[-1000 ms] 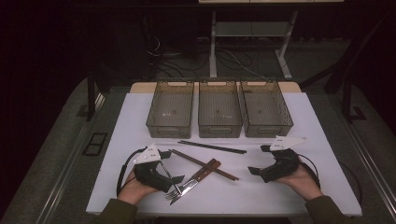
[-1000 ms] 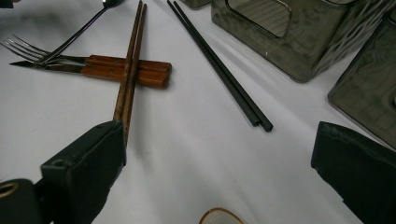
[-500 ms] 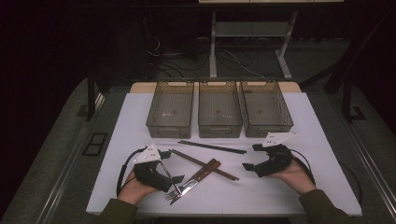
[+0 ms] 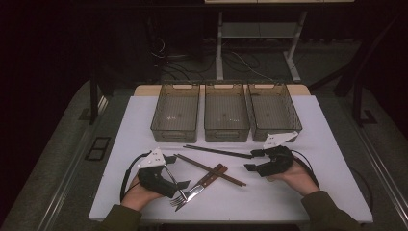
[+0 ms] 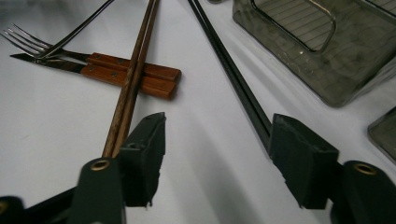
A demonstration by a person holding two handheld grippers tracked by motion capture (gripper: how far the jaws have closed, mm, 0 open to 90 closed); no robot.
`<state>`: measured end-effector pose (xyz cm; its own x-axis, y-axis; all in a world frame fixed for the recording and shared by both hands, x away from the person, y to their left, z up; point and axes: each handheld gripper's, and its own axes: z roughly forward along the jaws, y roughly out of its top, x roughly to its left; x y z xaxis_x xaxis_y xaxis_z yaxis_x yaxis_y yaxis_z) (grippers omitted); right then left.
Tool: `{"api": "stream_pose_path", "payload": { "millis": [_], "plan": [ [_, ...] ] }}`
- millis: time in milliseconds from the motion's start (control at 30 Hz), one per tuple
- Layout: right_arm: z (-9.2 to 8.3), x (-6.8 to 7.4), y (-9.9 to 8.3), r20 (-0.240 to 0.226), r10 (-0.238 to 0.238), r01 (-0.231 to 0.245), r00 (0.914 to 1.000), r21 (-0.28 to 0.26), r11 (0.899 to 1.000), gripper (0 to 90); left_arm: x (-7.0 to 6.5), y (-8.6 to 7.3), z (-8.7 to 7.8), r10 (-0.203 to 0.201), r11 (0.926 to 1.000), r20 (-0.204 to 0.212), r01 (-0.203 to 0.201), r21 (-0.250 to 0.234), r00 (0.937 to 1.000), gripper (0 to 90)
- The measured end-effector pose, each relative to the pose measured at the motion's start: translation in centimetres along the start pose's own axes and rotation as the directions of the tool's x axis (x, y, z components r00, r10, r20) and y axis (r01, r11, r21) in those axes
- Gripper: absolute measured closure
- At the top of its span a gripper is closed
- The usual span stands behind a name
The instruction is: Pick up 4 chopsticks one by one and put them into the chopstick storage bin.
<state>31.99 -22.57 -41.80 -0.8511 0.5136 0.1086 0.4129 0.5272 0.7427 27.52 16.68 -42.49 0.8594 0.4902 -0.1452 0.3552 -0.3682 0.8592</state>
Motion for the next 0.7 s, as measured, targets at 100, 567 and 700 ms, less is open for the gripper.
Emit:
{"api": "stream_pose_path", "payload": {
  "millis": [100,567,700],
  "plan": [
    [0.3,-0.2,0.3,0.007,-0.007,0.007,1.0000,0.002,1.000,42.4,0.0,0.0,0.0,-0.004,1.0000,0.001,0.004,-0.001,1.0000,0.0],
    [2.1,-1.8,1.9,-0.003,-0.011,0.011,0.9999,0.031,0.999,68.8,0.1,0.0,0.0,-0.007,1.0000,0.001,0.007,-0.002,1.0000,0.0],
    [2.8,-2.2,2.1,-0.008,-0.017,0.018,0.9998,0.045,0.999,73.2,0.1,-0.1,0.0,-0.007,1.0000,0.001,0.007,-0.002,1.0000,0.0]
  ]
}}
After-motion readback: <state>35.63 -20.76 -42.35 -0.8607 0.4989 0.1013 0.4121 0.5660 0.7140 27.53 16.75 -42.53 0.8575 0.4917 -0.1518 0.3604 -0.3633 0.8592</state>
